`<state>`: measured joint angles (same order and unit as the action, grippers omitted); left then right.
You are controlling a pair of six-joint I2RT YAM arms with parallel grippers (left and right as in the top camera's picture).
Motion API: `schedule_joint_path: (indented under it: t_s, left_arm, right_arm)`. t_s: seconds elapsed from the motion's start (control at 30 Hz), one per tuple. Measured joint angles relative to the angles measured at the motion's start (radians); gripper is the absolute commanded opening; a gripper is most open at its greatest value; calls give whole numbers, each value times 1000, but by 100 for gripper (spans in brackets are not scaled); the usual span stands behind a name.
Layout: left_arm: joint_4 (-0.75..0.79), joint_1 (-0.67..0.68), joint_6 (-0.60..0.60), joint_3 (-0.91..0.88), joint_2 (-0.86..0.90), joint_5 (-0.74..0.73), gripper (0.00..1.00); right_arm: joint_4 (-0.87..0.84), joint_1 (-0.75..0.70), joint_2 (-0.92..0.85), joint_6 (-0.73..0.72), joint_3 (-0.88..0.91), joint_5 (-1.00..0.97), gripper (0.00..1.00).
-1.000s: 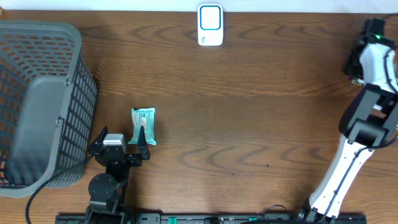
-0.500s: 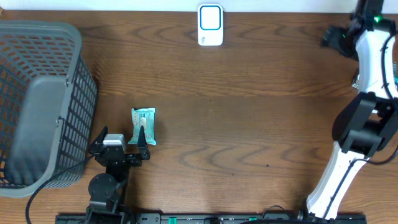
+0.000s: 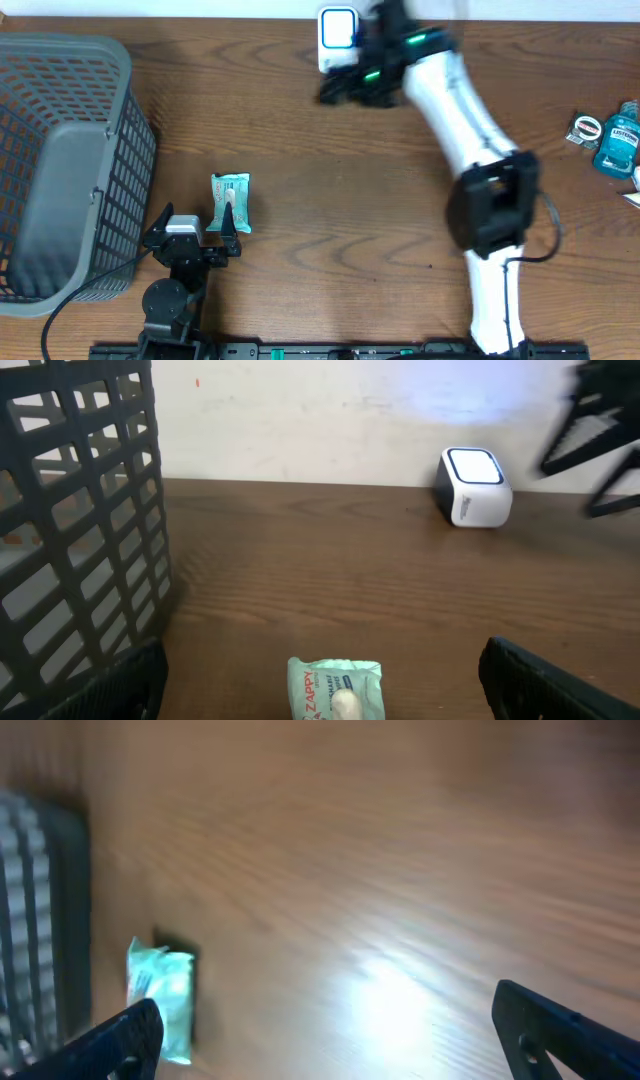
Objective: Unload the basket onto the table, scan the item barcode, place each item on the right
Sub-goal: 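Reach the right gripper to the green wipes pack and grasp it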
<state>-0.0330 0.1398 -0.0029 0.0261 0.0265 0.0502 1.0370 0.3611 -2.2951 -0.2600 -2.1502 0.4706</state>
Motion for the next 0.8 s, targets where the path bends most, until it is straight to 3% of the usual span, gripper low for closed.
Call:
schedule_joint_path:
  t_s: [0.33, 0.57, 0.8]
  left_arm:
    - [0, 0, 0, 0, 0, 0, 98]
    - [0, 0, 0, 0, 0, 0, 98]
    - [0, 0, 0, 0, 0, 0, 98]
  right_arm:
    - [-188, 411, -89, -8, 11, -159, 99]
    - [-227, 543, -154, -14, 14, -355, 99]
    - [-215, 599, -188, -26, 17, -431, 98]
